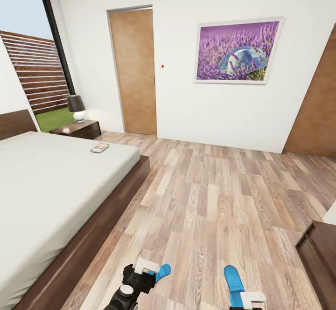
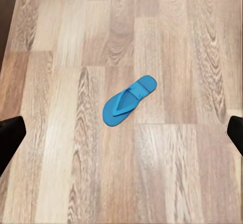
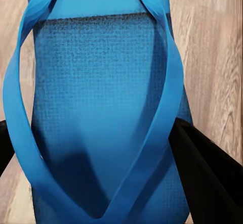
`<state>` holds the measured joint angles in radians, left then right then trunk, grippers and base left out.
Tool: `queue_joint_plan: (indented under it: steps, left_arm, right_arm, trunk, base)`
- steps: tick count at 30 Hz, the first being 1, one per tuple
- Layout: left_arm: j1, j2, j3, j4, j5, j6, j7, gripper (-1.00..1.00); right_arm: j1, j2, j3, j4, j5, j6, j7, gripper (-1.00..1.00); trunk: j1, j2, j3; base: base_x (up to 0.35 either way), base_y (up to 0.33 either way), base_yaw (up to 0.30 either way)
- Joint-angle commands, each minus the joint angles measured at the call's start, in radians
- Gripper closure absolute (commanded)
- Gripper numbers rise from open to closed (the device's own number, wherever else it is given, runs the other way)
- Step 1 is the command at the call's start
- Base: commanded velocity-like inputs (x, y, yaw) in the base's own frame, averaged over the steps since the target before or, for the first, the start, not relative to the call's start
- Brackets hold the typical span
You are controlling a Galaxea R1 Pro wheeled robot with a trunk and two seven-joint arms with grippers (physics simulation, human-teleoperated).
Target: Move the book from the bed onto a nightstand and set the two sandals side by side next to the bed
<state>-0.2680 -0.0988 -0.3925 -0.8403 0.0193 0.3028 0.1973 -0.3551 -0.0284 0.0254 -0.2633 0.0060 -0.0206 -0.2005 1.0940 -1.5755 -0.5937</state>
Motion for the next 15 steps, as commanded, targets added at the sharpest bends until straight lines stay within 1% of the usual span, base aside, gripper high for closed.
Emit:
queue_joint_plan:
  steps: [1,12,15]
  left_arm:
    - [0.0,0.001,-0.003,-0.002,0.002,0.006,0.007,-1.0]
    - [0.0,0.001,-0.003,-0.002,0.002,0.006,0.007,-1.0]
    - [0.0,0.001,-0.003,-0.002,0.003,0.006,0.007,-1.0]
  right_arm:
    - [-0.001,0.0,0.002,0.001,-0.001,-0.003,-0.004,1.0]
    - [-0.001,0.001,0.003,0.001,0.0,-0.003,-0.004,1.0]
    - [-0.001,0.001,0.003,0.001,0.0,-0.003,-0.004,1.0]
  trunk:
    - [0.0,0.0,-0.001]
    - [0.0,0.0,-0.001]
    - [0.0,0.0,-0.001]
  base:
    - [0.013,0.015,-0.294]
    - [0.003,0.004,-0.294]
    - [0.0,0.105,-0.294]
